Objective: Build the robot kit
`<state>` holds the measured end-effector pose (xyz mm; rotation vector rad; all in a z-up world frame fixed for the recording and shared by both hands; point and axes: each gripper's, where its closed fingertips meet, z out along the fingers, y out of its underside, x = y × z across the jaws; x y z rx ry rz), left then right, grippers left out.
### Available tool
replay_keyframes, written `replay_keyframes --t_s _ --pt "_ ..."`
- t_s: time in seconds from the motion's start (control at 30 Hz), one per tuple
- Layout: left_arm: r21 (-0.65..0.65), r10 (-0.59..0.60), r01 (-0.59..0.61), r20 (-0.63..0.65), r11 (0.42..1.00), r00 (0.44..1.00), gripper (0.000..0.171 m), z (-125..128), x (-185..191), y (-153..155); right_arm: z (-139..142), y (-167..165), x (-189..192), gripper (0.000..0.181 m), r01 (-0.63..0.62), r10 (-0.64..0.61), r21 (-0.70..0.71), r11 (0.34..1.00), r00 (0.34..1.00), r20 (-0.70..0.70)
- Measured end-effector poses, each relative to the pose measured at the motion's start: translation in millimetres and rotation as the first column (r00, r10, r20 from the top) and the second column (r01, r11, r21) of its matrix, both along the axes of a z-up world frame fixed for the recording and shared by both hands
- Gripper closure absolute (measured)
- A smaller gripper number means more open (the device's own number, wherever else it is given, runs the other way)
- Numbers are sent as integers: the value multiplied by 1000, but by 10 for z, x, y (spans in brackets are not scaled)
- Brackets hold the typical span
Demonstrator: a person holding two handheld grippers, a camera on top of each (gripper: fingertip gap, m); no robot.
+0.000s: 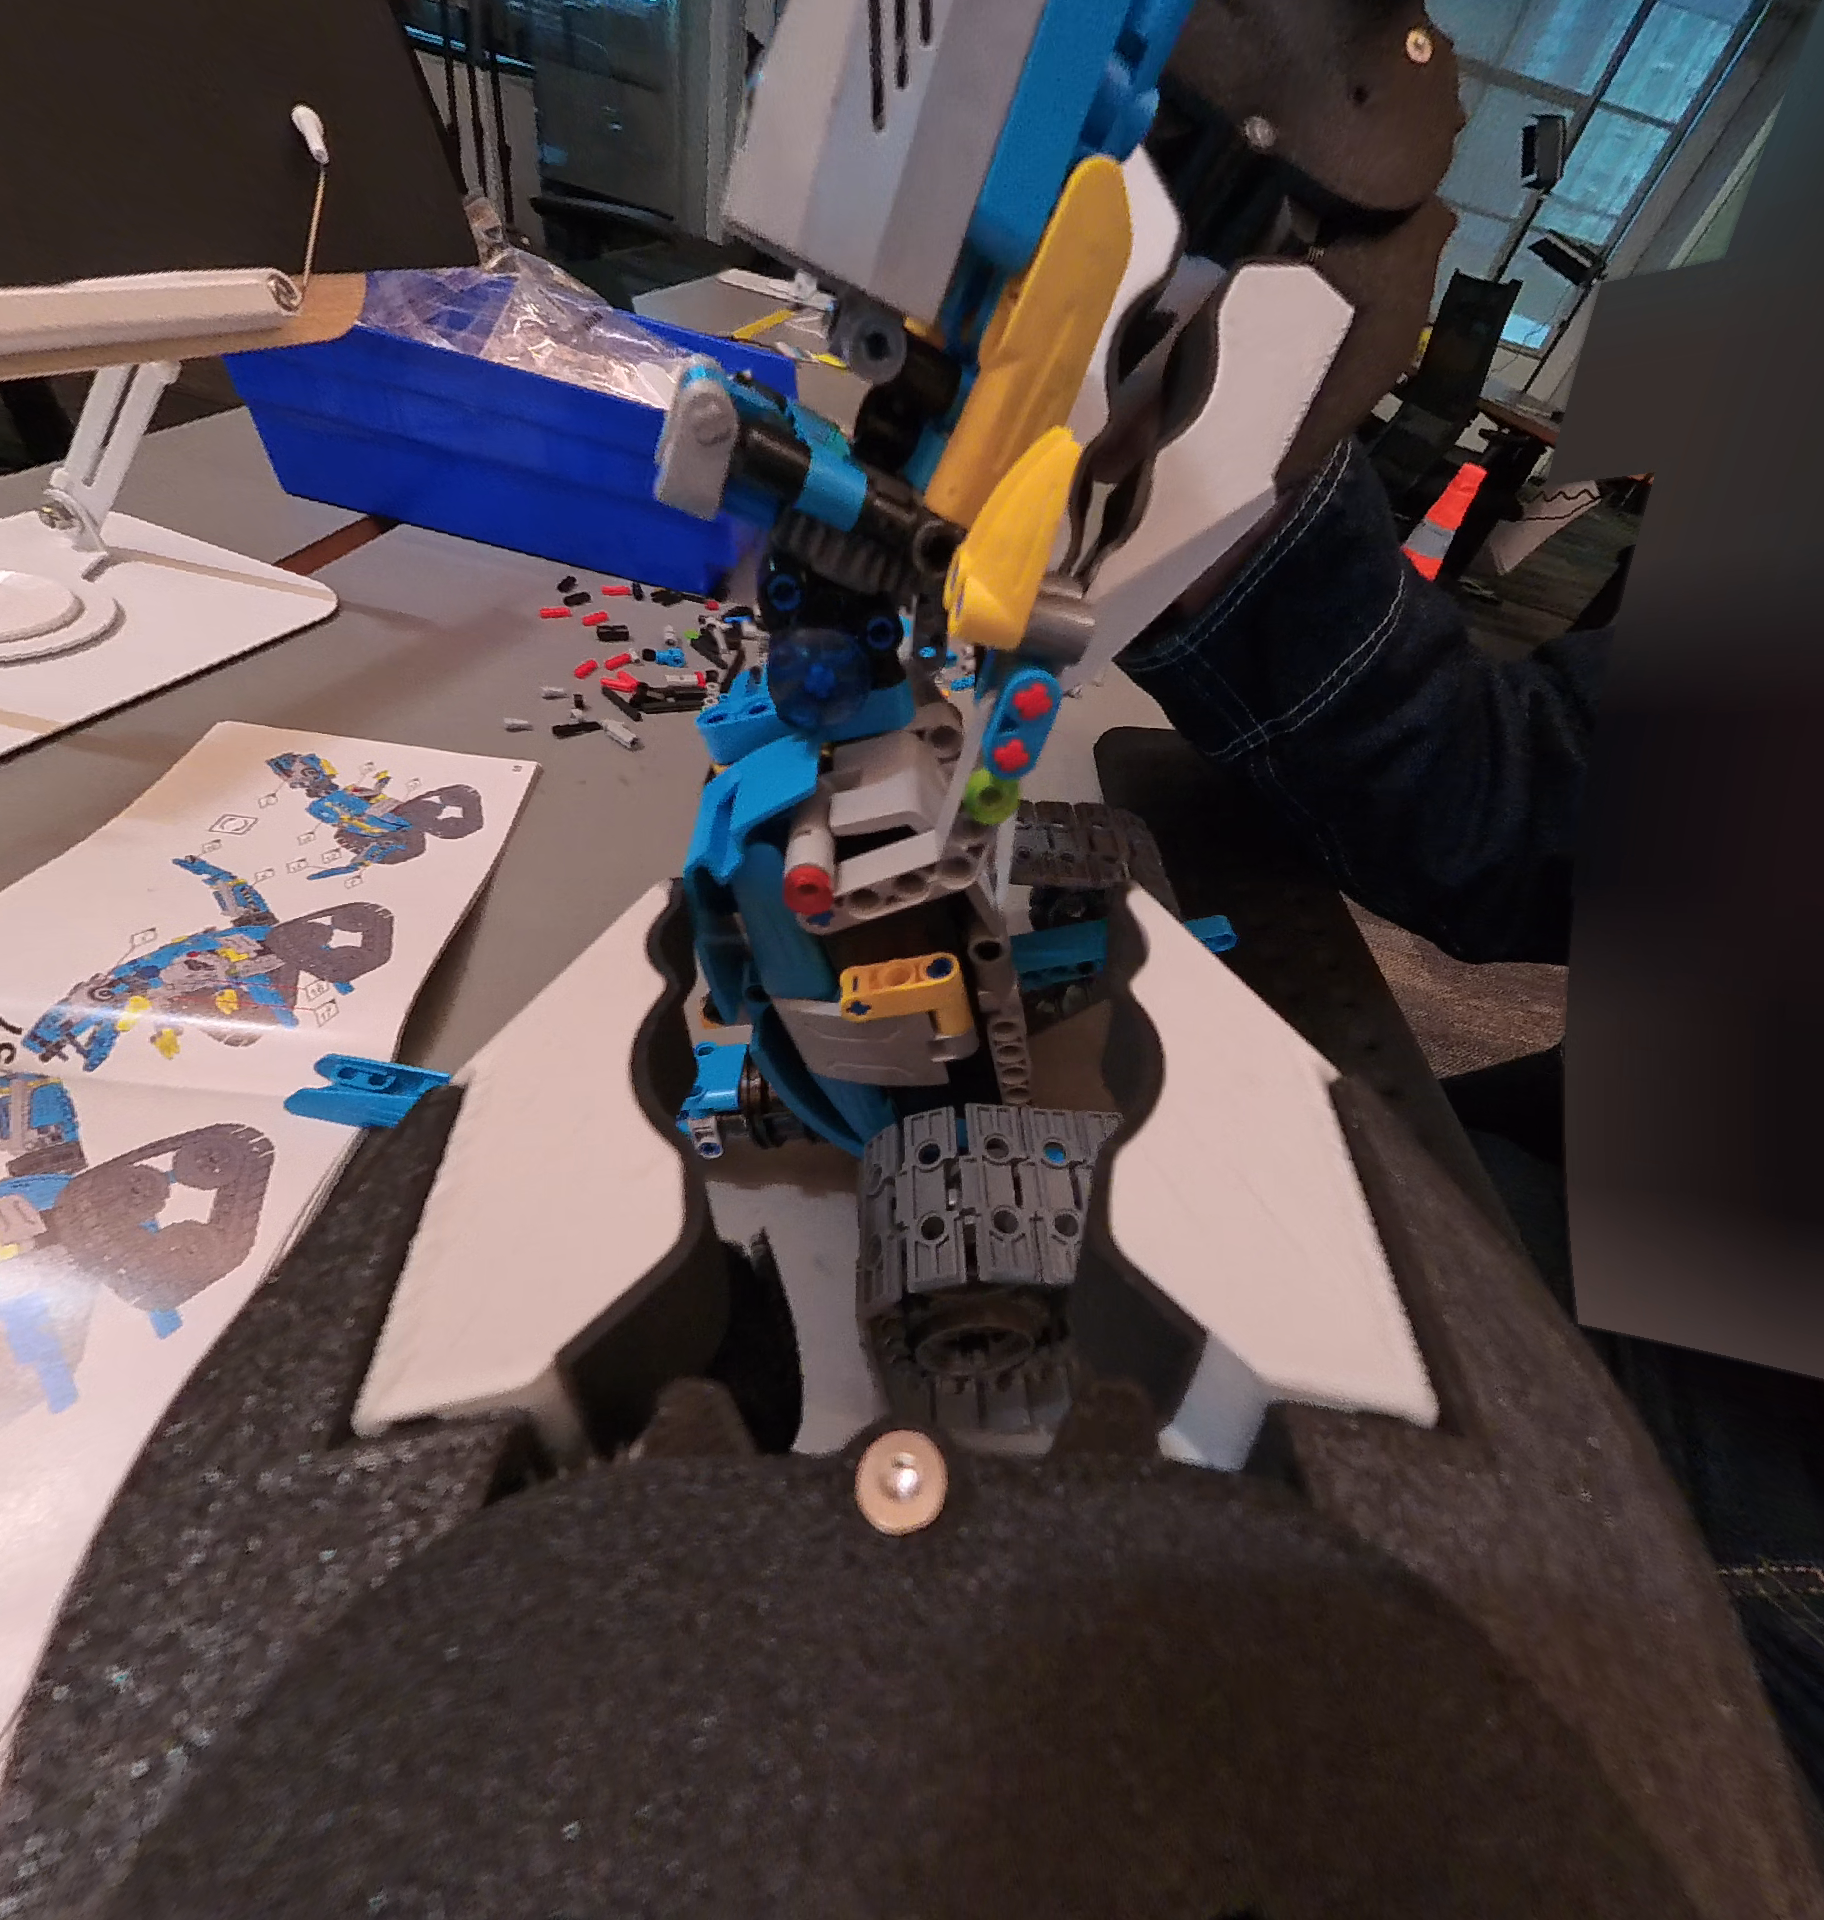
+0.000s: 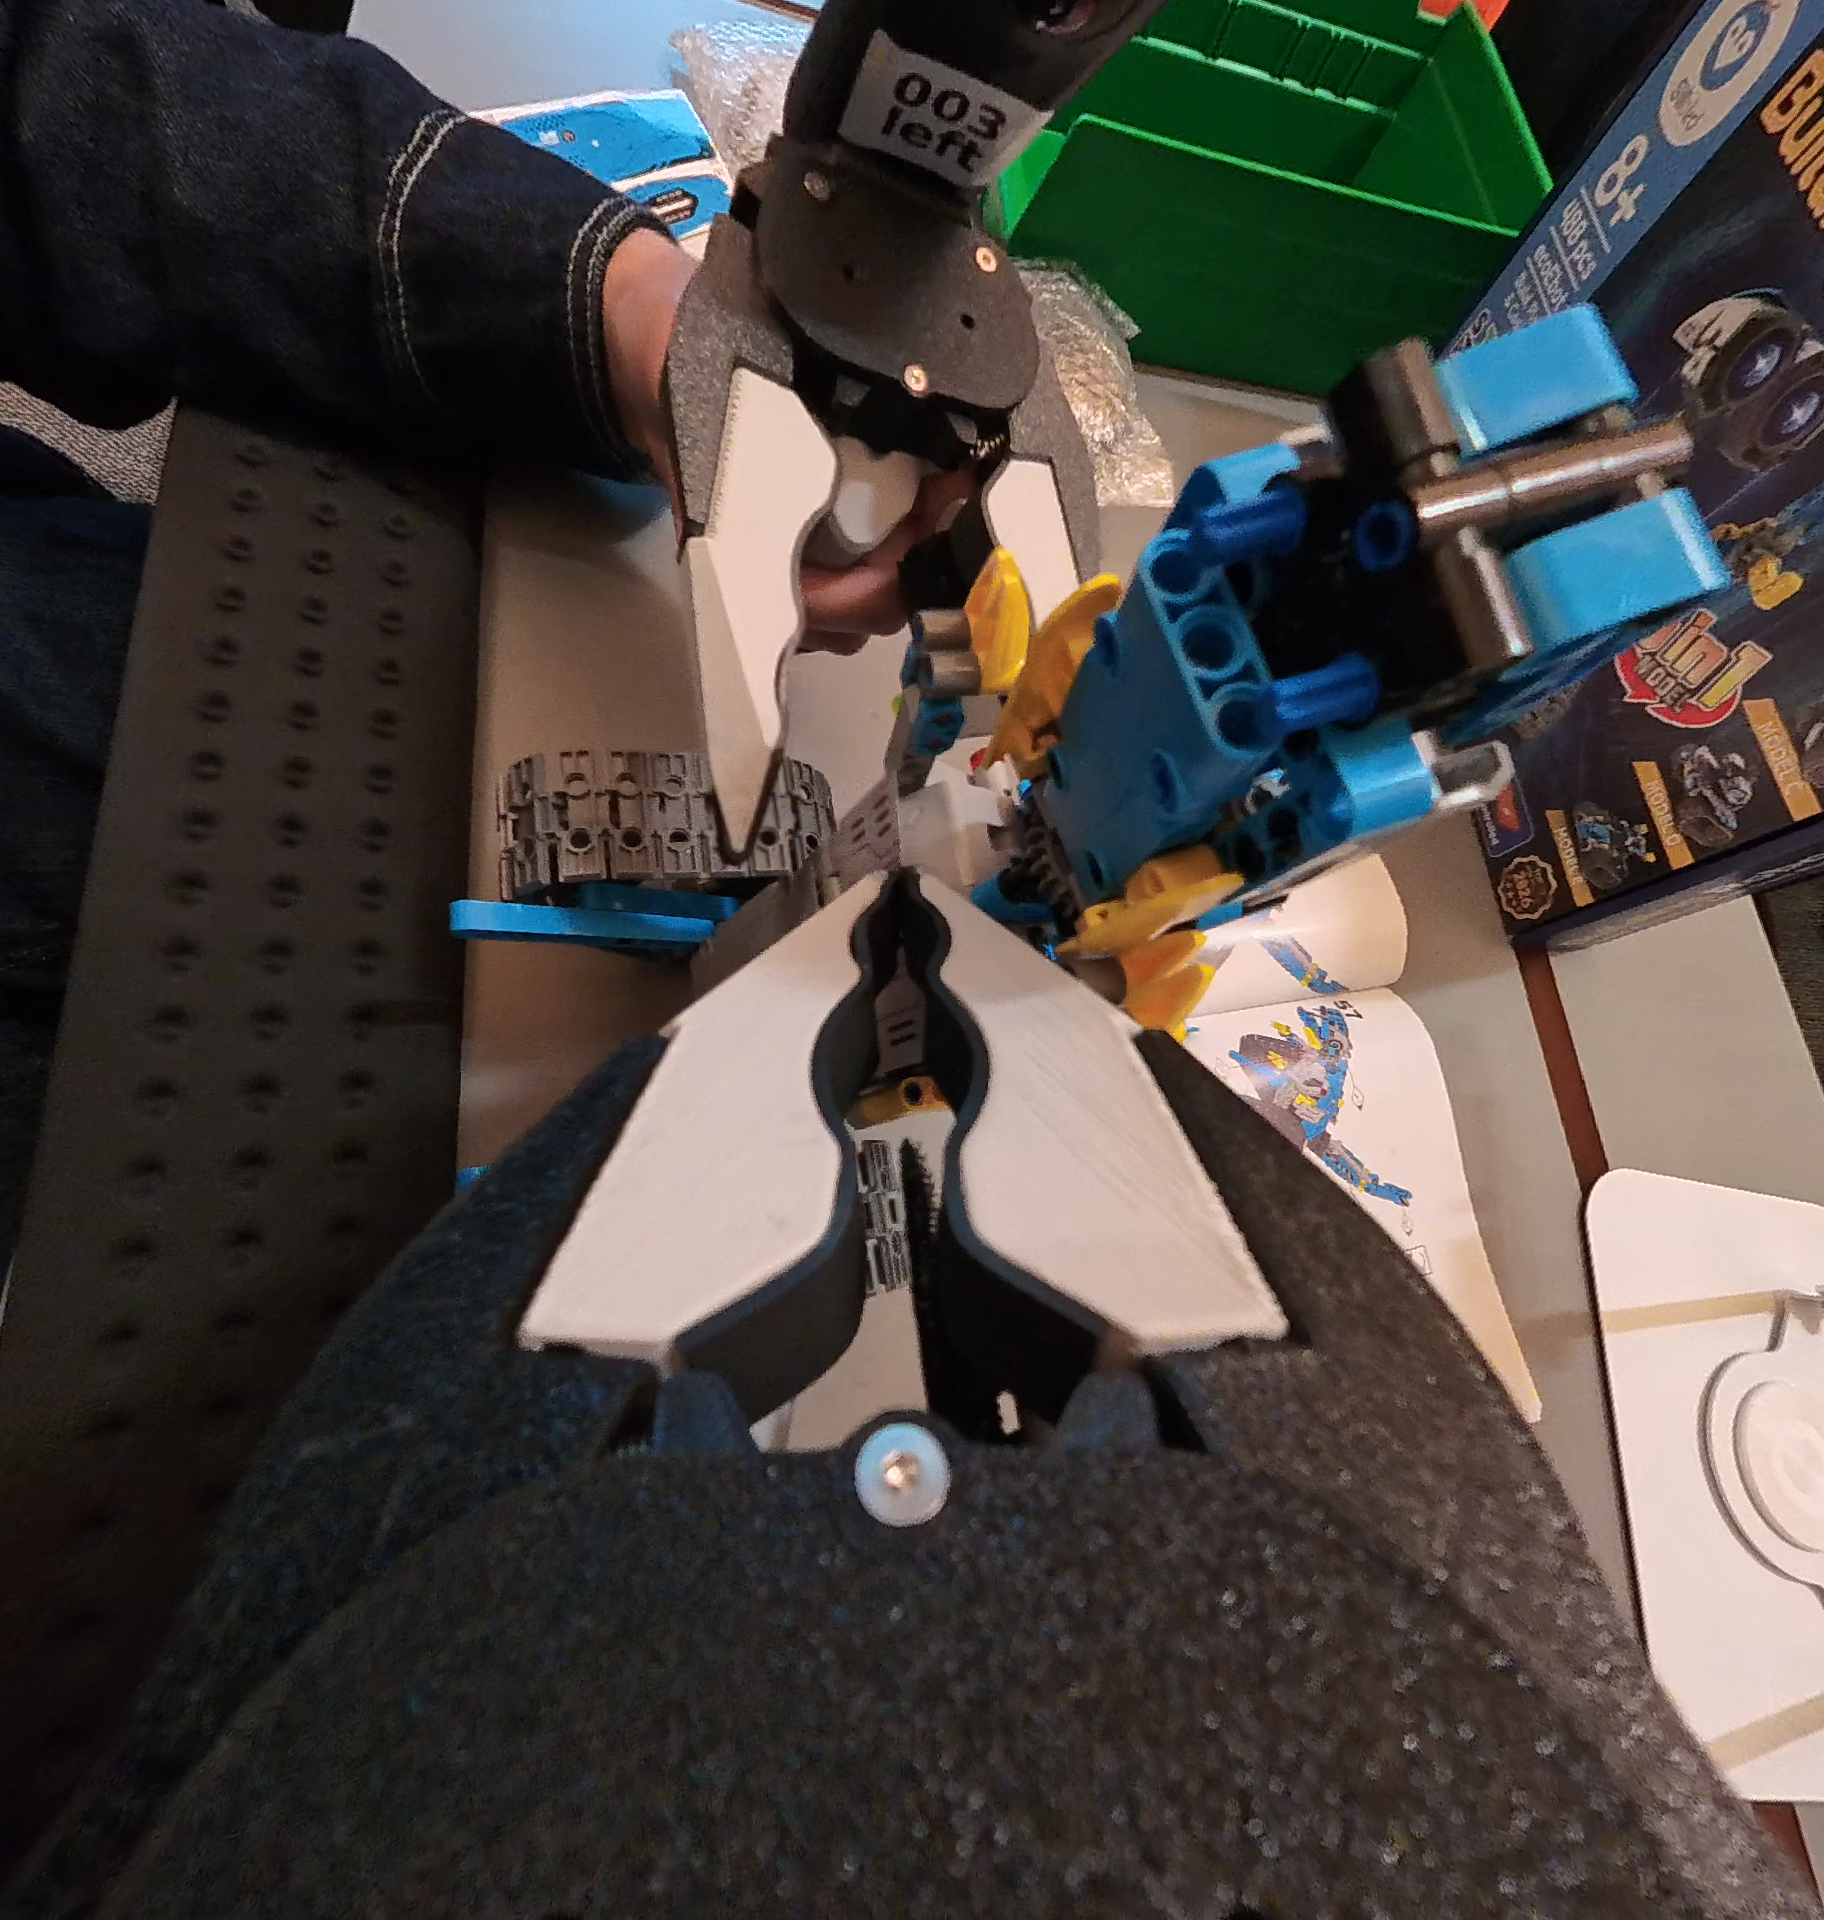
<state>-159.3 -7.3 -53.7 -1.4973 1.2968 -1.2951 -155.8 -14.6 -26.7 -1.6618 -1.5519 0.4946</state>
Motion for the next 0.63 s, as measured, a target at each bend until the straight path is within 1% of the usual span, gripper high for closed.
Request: replay_keyframes --t_s 0.13,0.4,0.57,0.63 --pt "2 3 -3 -4 1000 1000 93 -4 -1 5 -13 0 5 181 1 -1 -5 1000 1000 5" --pt "-10 17 -17 12 1000 1000 101 33 -16 39 -18 2 15 181 1 -2 15 1000 1000 20" --pt "-5 18 -18 24 1000 1000 102 55 -29 44 28 -50 13 181 -24 24 6 1000 1000 -3" --pt "9 19 -19 21 1000 1000 100 50 -24 38 5 -52 16 181 -24 24 8 1000 1000 12"
